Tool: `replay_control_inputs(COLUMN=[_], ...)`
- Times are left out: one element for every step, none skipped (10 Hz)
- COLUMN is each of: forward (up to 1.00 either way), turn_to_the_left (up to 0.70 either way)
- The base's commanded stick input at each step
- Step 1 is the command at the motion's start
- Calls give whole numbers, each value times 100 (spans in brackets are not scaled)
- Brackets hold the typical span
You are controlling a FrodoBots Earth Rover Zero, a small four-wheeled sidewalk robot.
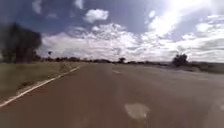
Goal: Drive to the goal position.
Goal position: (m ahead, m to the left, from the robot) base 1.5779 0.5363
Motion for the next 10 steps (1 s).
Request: replay_control_inputs(forward=[100, 100, 100, 100, 100, 100, 100, 100, 100, 100], turn_to_the_left=[0, 0, 0, 0, 0, 0, 0, 0, 2, 7])
